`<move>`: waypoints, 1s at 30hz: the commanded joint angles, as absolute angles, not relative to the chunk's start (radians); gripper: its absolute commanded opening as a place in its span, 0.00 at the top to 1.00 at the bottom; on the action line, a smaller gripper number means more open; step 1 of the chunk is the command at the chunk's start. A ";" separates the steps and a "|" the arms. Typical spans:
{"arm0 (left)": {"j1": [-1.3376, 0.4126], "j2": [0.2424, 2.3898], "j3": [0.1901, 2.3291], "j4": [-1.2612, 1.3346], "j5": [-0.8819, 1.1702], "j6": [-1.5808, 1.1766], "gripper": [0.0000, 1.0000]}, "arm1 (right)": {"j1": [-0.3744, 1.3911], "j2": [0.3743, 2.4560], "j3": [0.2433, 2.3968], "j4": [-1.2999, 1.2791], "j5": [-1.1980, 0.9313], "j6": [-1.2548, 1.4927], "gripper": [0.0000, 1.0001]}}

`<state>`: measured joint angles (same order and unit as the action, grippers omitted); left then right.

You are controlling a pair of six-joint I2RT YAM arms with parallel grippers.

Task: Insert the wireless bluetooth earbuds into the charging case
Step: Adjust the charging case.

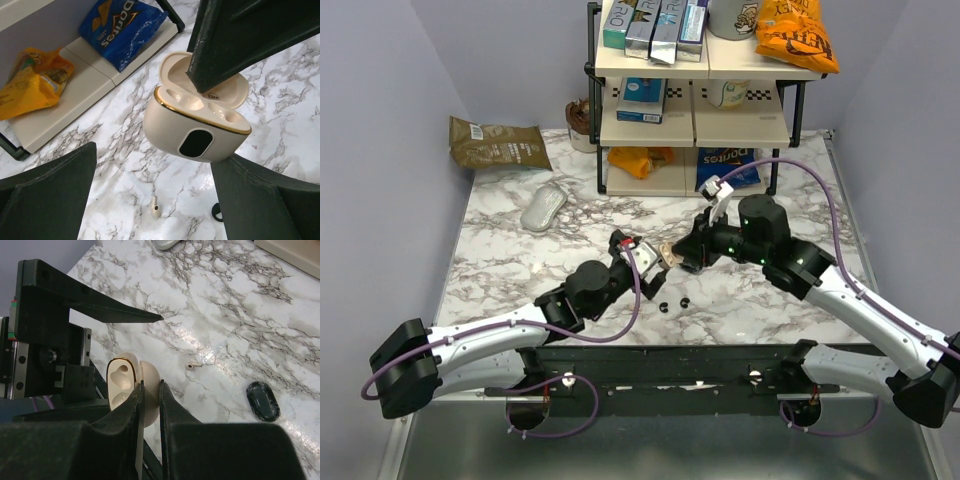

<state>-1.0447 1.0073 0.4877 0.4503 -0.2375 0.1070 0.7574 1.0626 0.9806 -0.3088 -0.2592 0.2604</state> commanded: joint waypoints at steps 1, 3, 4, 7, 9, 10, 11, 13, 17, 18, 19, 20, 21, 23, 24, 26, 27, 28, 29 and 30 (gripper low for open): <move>-1.039 0.996 0.552 0.379 -0.308 0.075 0.01 | 0.761 1.029 1.008 -0.362 -0.253 0.204 0.99; -1.029 0.956 0.572 0.312 -0.229 0.040 0.01 | 0.761 1.008 1.000 -0.356 -0.224 0.148 0.99; -1.017 0.937 0.574 0.272 -0.060 0.035 0.01 | 0.762 0.997 0.993 -0.347 -0.201 0.121 0.99; -0.968 0.859 0.546 0.294 0.234 -0.027 0.01 | 0.762 0.922 0.916 -0.244 -0.221 0.011 0.99; -0.901 0.830 0.542 0.307 0.345 -0.106 0.01 | 0.762 0.884 0.893 -0.190 -0.224 -0.044 0.99; -0.870 0.828 0.541 0.320 0.424 -0.130 0.01 | 0.762 0.873 0.900 -0.204 -0.245 -0.067 0.99; -0.833 0.831 0.545 0.330 0.600 -0.167 0.01 | 0.762 0.874 0.934 -0.227 -0.267 -0.095 0.99; -0.763 0.873 0.586 0.321 0.756 -0.193 0.04 | 0.762 0.900 0.978 -0.313 -0.328 -0.155 0.99; -0.742 0.957 0.679 0.236 0.894 -0.143 0.12 | 0.762 1.006 1.098 -0.422 -0.460 -0.161 0.99; -0.741 0.980 0.693 0.220 0.911 -0.126 0.15 | 0.761 1.015 1.114 -0.437 -0.489 -0.157 0.99; -0.739 0.989 0.718 0.186 0.917 -0.111 0.16 | 0.762 1.022 1.117 -0.443 -0.536 -0.155 0.99; -0.738 0.997 0.725 0.177 0.925 -0.091 0.17 | 0.762 1.026 1.117 -0.448 -0.546 -0.150 0.99; -0.736 1.005 0.730 0.175 0.937 -0.086 0.18 | 0.762 1.026 1.114 -0.457 -0.554 -0.150 0.99; -0.732 1.009 0.733 0.186 0.943 -0.080 0.19 | 0.761 1.020 1.108 -0.462 -0.566 -0.147 0.99; -0.732 1.006 0.732 0.192 0.946 -0.081 0.19 | 0.762 1.013 1.104 -0.460 -0.566 -0.143 0.99; -0.729 1.009 0.726 0.213 0.957 -0.087 0.20 | 0.762 1.009 1.100 -0.462 -0.565 -0.140 0.99; -0.729 1.017 0.726 0.218 0.962 -0.090 0.22 | 0.762 1.009 1.100 -0.463 -0.566 -0.140 0.99; -0.729 1.023 0.727 0.218 0.971 -0.089 0.23 | 0.762 1.012 1.100 -0.466 -0.566 -0.140 0.99; -0.729 1.026 0.729 0.216 0.974 -0.086 0.24 | 0.762 1.014 1.100 -0.466 -0.565 -0.138 0.99; -0.729 1.037 0.732 0.212 0.977 -0.081 0.28 | 0.762 1.015 1.101 -0.465 -0.566 -0.138 0.99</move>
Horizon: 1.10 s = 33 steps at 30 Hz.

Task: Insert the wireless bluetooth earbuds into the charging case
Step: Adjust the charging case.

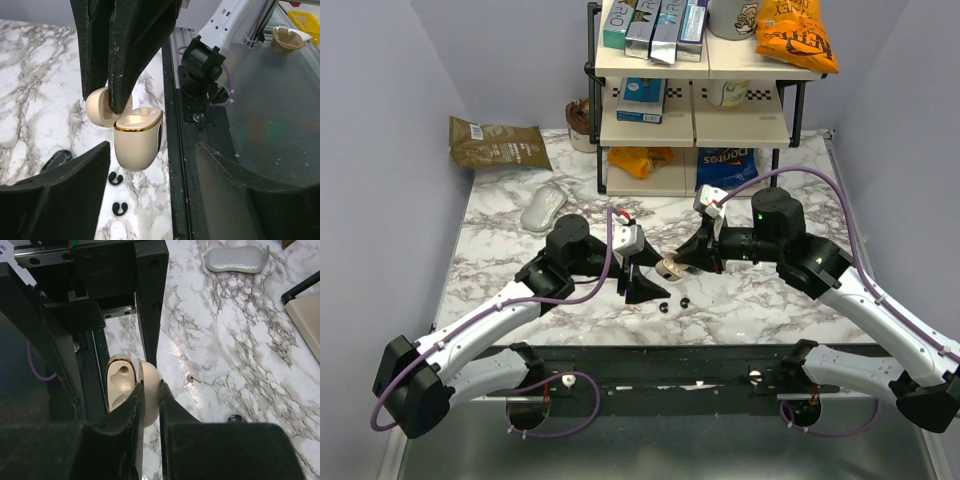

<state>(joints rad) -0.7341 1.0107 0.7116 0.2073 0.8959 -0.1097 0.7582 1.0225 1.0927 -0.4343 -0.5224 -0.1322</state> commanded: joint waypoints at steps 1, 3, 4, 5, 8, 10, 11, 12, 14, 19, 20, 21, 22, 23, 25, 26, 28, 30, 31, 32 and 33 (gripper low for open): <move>-0.729 1.042 0.735 0.209 0.979 -0.080 0.29 | 0.762 1.020 1.101 -0.462 -0.571 -0.135 0.99; -0.724 1.049 0.732 0.227 0.973 -0.106 0.30 | 0.762 1.025 1.100 -0.460 -0.571 -0.129 0.99; -0.724 1.049 0.727 0.277 0.973 -0.124 0.30 | 0.762 1.028 1.100 -0.459 -0.563 -0.129 0.99; -0.724 1.049 0.709 0.306 0.966 -0.168 0.31 | 0.762 1.031 1.100 -0.456 -0.557 -0.127 0.99; -0.719 1.045 0.689 0.370 0.939 -0.212 0.31 | 0.761 1.032 1.095 -0.446 -0.543 -0.120 0.99; -0.719 1.040 0.681 0.388 0.913 -0.222 0.31 | 0.762 1.032 1.092 -0.442 -0.538 -0.117 0.99; -0.719 1.035 0.677 0.393 0.907 -0.227 0.31 | 0.762 1.031 1.092 -0.442 -0.538 -0.118 0.99; -0.719 1.034 0.675 0.397 0.896 -0.229 0.30 | 0.762 1.031 1.089 -0.439 -0.538 -0.118 0.99; -0.719 1.032 0.672 0.411 0.891 -0.238 0.30 | 0.762 1.031 1.083 -0.436 -0.532 -0.117 0.99; -0.719 1.046 0.681 0.410 0.893 -0.242 0.34 | 0.762 1.045 1.089 -0.431 -0.537 -0.114 0.99; -0.721 1.048 0.681 0.413 0.894 -0.244 0.34 | 0.764 1.048 1.092 -0.434 -0.537 -0.114 0.99; -0.719 1.054 0.683 0.416 0.896 -0.247 0.34 | 0.764 1.051 1.095 -0.440 -0.537 -0.117 0.99; -0.719 1.055 0.686 0.417 0.897 -0.252 0.34 | 0.765 1.055 1.098 -0.445 -0.532 -0.118 0.99; -0.719 1.055 0.687 0.416 0.899 -0.253 0.34 | 0.767 1.057 1.100 -0.446 -0.529 -0.118 0.99; -0.721 1.065 0.693 0.411 0.899 -0.253 0.34 | 0.769 1.058 1.101 -0.448 -0.523 -0.120 0.99; -0.719 1.065 0.695 0.408 0.903 -0.250 0.34 | 0.770 1.058 1.101 -0.448 -0.523 -0.120 0.99; -0.721 1.072 0.696 0.397 0.910 -0.245 0.35 | 0.770 1.060 1.100 -0.446 -0.519 -0.120 0.99; -0.721 1.080 0.699 0.393 0.917 -0.242 0.38 | 0.770 1.061 1.101 -0.446 -0.520 -0.120 0.99; -0.721 1.081 0.696 0.390 0.919 -0.245 0.38 | 0.772 1.063 1.101 -0.445 -0.517 -0.118 0.99; -0.721 1.081 0.696 0.388 0.919 -0.242 0.38 | 0.770 1.063 1.101 -0.445 -0.518 -0.118 0.99; -0.721 1.083 0.692 0.387 0.917 -0.242 0.38 | 0.772 1.065 1.107 -0.446 -0.518 -0.118 0.99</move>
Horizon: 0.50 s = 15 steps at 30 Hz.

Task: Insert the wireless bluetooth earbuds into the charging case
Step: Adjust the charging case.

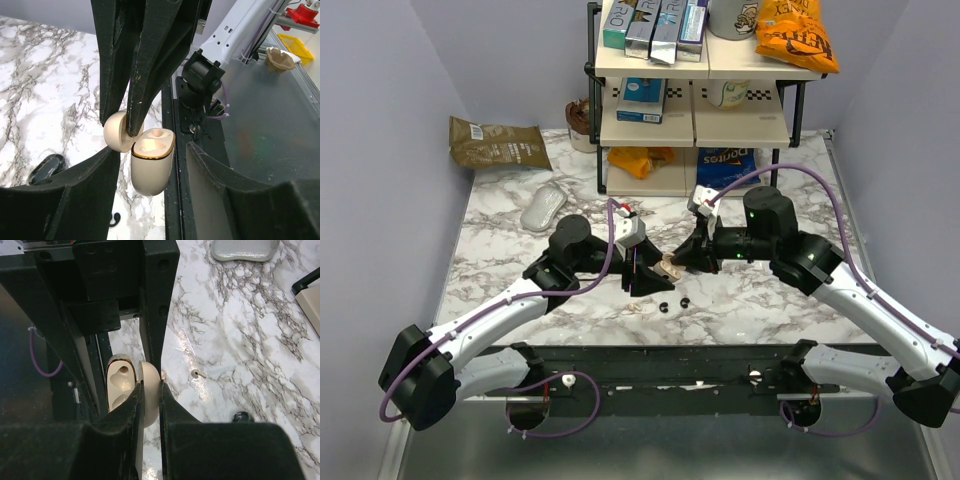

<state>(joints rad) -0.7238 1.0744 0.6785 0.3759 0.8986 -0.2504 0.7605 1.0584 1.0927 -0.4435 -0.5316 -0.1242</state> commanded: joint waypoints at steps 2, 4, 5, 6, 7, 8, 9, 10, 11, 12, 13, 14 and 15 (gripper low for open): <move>-0.719 1.083 0.690 0.379 0.916 -0.236 0.38 | 0.772 1.068 1.109 -0.448 -0.520 -0.117 0.99; -0.719 1.080 0.692 0.382 0.917 -0.235 0.39 | 0.772 1.071 1.112 -0.448 -0.522 -0.118 0.99; -0.721 1.080 0.692 0.382 0.917 -0.235 0.42 | 0.773 1.072 1.114 -0.449 -0.522 -0.118 0.99; -0.721 1.081 0.692 0.383 0.917 -0.233 0.44 | 0.773 1.074 1.114 -0.451 -0.523 -0.118 0.99; -0.721 1.083 0.693 0.383 0.922 -0.233 0.46 | 0.773 1.077 1.115 -0.449 -0.522 -0.117 0.99; -0.721 1.085 0.696 0.385 0.923 -0.232 0.48 | 0.775 1.078 1.115 -0.451 -0.523 -0.118 0.99; -0.719 1.091 0.698 0.385 0.926 -0.233 0.55 | 0.775 1.080 1.115 -0.451 -0.522 -0.118 0.99; -0.719 1.094 0.701 0.387 0.936 -0.235 0.58 | 0.776 1.083 1.114 -0.449 -0.522 -0.118 0.99; -0.721 1.098 0.703 0.385 0.937 -0.233 0.62 | 0.776 1.085 1.115 -0.452 -0.522 -0.117 0.99; -0.719 1.104 0.703 0.387 0.945 -0.235 0.68 | 0.778 1.085 1.114 -0.453 -0.522 -0.117 0.99; -0.719 1.106 0.701 0.391 0.949 -0.236 0.69 | 0.778 1.083 1.114 -0.453 -0.519 -0.117 0.99; -0.719 1.106 0.696 0.396 0.948 -0.239 0.71 | 0.778 1.083 1.114 -0.454 -0.518 -0.117 0.99; -0.719 1.106 0.692 0.403 0.950 -0.242 0.75 | 0.778 1.081 1.115 -0.453 -0.515 -0.115 0.99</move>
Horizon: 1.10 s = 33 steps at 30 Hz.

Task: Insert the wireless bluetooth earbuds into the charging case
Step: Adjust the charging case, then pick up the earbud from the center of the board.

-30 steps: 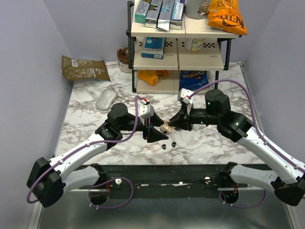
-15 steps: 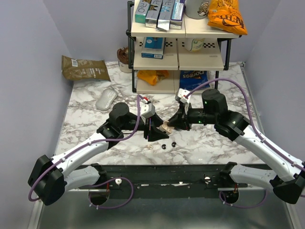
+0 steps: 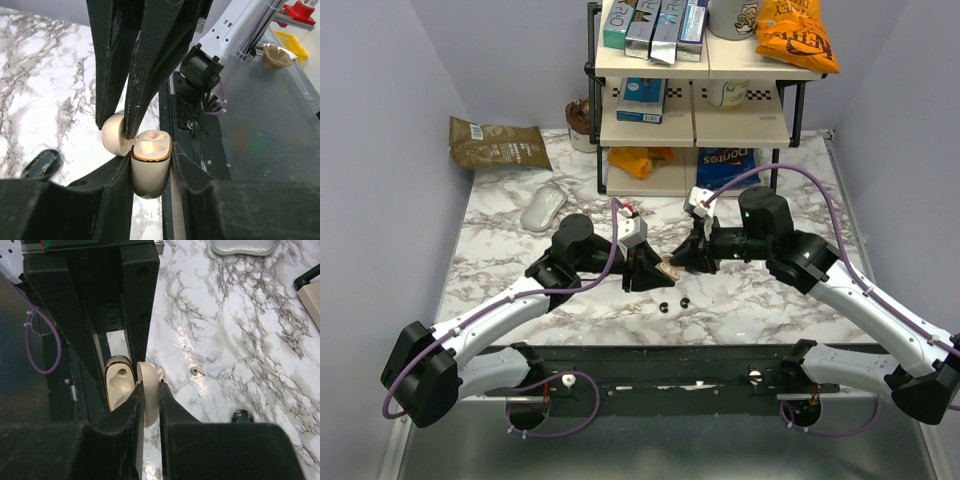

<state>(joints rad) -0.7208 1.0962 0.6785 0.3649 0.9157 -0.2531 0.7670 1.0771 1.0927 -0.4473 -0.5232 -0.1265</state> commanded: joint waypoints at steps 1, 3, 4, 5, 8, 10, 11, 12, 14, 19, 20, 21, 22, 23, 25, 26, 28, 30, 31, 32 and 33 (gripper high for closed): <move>-0.719 1.103 0.686 0.422 0.950 -0.253 0.78 | 0.778 1.078 1.115 -0.454 -0.517 -0.115 0.99; -0.719 1.098 0.669 0.442 0.940 -0.264 0.89 | 0.779 1.077 1.115 -0.453 -0.517 -0.112 0.99; -0.721 1.097 0.663 0.460 0.936 -0.274 0.92 | 0.778 1.077 1.117 -0.454 -0.512 -0.109 0.99; -0.719 1.092 0.652 0.472 0.930 -0.279 0.97 | 0.779 1.075 1.117 -0.451 -0.509 -0.103 0.87; -0.719 1.085 0.631 0.508 0.893 -0.310 1.00 | 0.778 1.059 1.111 -0.422 -0.482 -0.060 0.55; -0.721 1.068 0.614 0.534 0.836 -0.331 1.00 | 0.778 1.031 1.103 -0.381 -0.418 -0.002 0.47; -0.721 1.057 0.589 0.541 0.809 -0.337 1.00 | 0.778 1.022 1.098 -0.368 -0.388 0.029 0.44; -0.721 1.033 0.572 0.555 0.783 -0.348 1.00 | 0.776 1.011 1.097 -0.345 -0.359 0.066 0.41; -0.722 0.997 0.493 0.629 0.663 -0.408 1.00 | 0.772 0.985 1.072 -0.318 -0.263 0.106 0.31; -0.747 0.778 0.324 0.711 0.352 -0.445 1.00 | 0.755 0.930 0.921 -0.203 -0.094 0.263 0.26; -0.752 0.743 0.301 0.689 0.275 -0.434 1.00 | 0.755 0.928 0.858 -0.192 -0.063 0.282 0.27; -0.758 0.676 0.289 0.669 0.238 -0.427 1.00 | 0.753 0.936 0.833 -0.175 -0.072 0.287 0.27; -0.771 0.639 0.275 0.631 0.201 -0.416 1.00 | 0.753 0.945 0.806 -0.169 -0.084 0.290 0.28; -0.776 0.608 0.247 0.617 0.139 -0.411 1.00 | 0.753 0.975 0.784 -0.166 -0.103 0.294 0.33; -0.793 0.519 0.218 0.583 0.079 -0.408 1.00 | 0.753 1.014 0.729 -0.146 -0.144 0.296 0.37; -0.798 0.496 0.194 0.572 0.058 -0.408 1.00 | 0.753 1.040 0.716 -0.135 -0.170 0.305 0.43; -0.801 0.434 0.178 0.517 0.019 -0.410 1.00 | 0.755 1.104 0.683 -0.072 -0.202 0.325 0.46; -0.802 0.379 0.164 0.482 -0.020 -0.410 1.00 | 0.759 1.175 0.686 -0.034 -0.219 0.336 0.48; -0.807 0.362 0.163 0.435 -0.037 -0.414 1.00 | 0.765 1.199 0.710 -0.029 -0.216 0.340 0.48; -0.810 0.344 0.161 0.416 -0.060 -0.414 1.00 | 0.770 1.225 0.725 -0.028 -0.218 0.341 0.47; -0.813 0.309 0.161 0.399 -0.078 -0.417 1.00 | 0.776 1.258 0.744 -0.028 -0.218 0.338 0.47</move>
